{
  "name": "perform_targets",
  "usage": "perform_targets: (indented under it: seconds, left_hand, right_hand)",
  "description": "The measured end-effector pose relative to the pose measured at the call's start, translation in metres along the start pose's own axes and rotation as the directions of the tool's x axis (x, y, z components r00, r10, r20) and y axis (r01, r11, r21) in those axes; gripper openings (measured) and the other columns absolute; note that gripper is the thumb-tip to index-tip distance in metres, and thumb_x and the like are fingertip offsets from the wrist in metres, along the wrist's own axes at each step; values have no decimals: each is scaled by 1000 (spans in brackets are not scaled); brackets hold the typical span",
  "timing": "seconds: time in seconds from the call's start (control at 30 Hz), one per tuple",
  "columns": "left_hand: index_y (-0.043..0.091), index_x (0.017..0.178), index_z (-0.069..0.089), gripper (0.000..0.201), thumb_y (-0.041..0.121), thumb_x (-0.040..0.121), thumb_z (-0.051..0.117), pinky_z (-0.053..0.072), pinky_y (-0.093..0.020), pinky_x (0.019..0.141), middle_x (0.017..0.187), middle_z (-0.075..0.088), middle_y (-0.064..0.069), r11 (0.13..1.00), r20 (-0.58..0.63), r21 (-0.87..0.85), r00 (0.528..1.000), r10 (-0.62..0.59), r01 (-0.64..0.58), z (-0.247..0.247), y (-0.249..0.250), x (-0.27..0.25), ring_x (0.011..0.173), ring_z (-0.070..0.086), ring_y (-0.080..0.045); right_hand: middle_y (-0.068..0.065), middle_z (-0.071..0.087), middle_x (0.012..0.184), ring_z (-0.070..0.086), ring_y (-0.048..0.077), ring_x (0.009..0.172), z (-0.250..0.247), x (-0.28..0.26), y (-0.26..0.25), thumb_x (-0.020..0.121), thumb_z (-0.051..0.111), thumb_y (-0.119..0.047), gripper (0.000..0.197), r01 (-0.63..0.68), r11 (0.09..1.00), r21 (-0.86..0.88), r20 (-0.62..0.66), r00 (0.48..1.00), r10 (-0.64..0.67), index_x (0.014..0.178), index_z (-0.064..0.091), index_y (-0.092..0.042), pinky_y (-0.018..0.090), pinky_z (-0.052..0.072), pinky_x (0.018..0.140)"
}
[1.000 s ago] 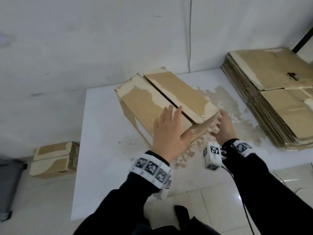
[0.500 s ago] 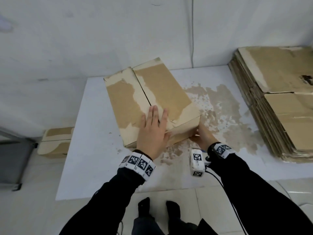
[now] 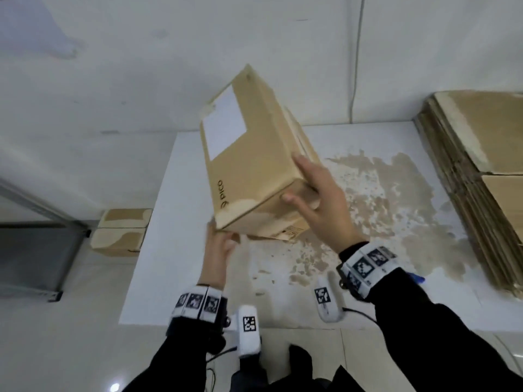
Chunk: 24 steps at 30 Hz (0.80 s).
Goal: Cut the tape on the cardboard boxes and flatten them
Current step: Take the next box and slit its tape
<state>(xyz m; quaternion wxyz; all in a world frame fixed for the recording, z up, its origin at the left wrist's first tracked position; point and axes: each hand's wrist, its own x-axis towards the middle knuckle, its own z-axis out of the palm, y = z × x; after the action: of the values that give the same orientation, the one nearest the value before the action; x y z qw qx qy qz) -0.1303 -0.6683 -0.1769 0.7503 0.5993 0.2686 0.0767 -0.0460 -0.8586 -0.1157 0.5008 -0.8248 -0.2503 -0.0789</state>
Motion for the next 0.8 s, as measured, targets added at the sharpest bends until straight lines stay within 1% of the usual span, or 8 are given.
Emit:
perform_targets:
  seconds: [0.07, 0.17, 0.23, 0.33, 0.43, 0.53, 0.63, 0.8]
  left_hand:
    - [23, 145, 28, 55, 16, 93, 47, 30, -24, 105, 153, 28, -3, 962, -260, 162, 931, 256, -219, -16, 18, -12, 135, 32, -9]
    - [24, 150, 21, 62, 39, 95, 46, 18, -20, 115, 157, 20, 3, 696, -92, 528, 781, 618, -488, -12, 58, -23, 144, 16, -6]
    - [27, 150, 23, 66, 45, 94, 52, 15, -26, 114, 158, 19, -4, 593, 38, 672, 821, 570, -443, -2, 70, -8, 146, 13, -14]
    - [29, 144, 40, 55, 35, 92, 59, 20, -30, 116, 152, 34, -3, 661, -3, 661, 880, 474, -354, 4, 74, 19, 143, 26, -15]
    - [28, 144, 39, 55, 31, 93, 59, 24, -35, 118, 150, 37, 9, 768, -12, 545, 913, 408, -337, -18, 50, 31, 140, 30, -7]
    - [29, 146, 36, 58, 38, 93, 56, 26, -37, 117, 150, 36, 12, 812, -66, 516, 932, 356, -274, -35, 22, 33, 138, 32, -3]
    - [26, 148, 33, 54, 38, 98, 50, 24, -29, 117, 152, 34, 10, 778, -92, 568, 919, 384, -269, -39, 7, 30, 139, 30, -2]
    - [23, 149, 31, 52, 34, 100, 46, 23, -27, 116, 152, 34, 7, 741, -82, 614, 911, 404, -273, -37, 6, 28, 138, 30, -4]
  right_hand:
    - [-4, 36, 149, 32, 10, 138, 22, -4, 4, 90, 61, -31, 62, 91, 993, -79, 80, 993, -85, 144, 32, -28, 39, 31, 113]
    - [2, 32, 153, 26, 18, 142, 55, -10, 5, 90, 62, -21, 62, 224, 959, -173, 181, 964, -193, 145, 35, -22, 40, 27, 114]
    - [7, 33, 152, 25, 22, 143, 70, -14, -1, 90, 60, -12, 60, 293, 944, -152, 259, 933, -248, 145, 36, -16, 44, 25, 115]
    - [6, 34, 151, 22, 19, 143, 62, -24, 1, 90, 59, -12, 57, 280, 936, -215, 208, 949, -236, 142, 39, -19, 44, 17, 117]
    - [11, 46, 137, 35, 20, 130, 14, -54, 47, 79, 56, 7, 52, -47, 964, -261, -67, 997, 30, 127, 54, -12, 39, 29, 110]
    - [17, 47, 127, 39, 35, 123, -40, -105, 112, 74, 59, 4, 44, -487, 742, -461, -140, 866, 481, 116, 58, -8, 45, 35, 102]
    - [17, 46, 121, 39, 36, 115, -58, -145, 139, 80, 61, -11, 36, -591, 455, -666, -80, 663, 744, 116, 55, -10, 44, 34, 94]
    - [13, 52, 110, 49, 30, 95, -44, -139, 138, 90, 49, -6, 20, -555, 549, -625, -33, 722, 692, 110, 52, -8, 35, 36, 75]
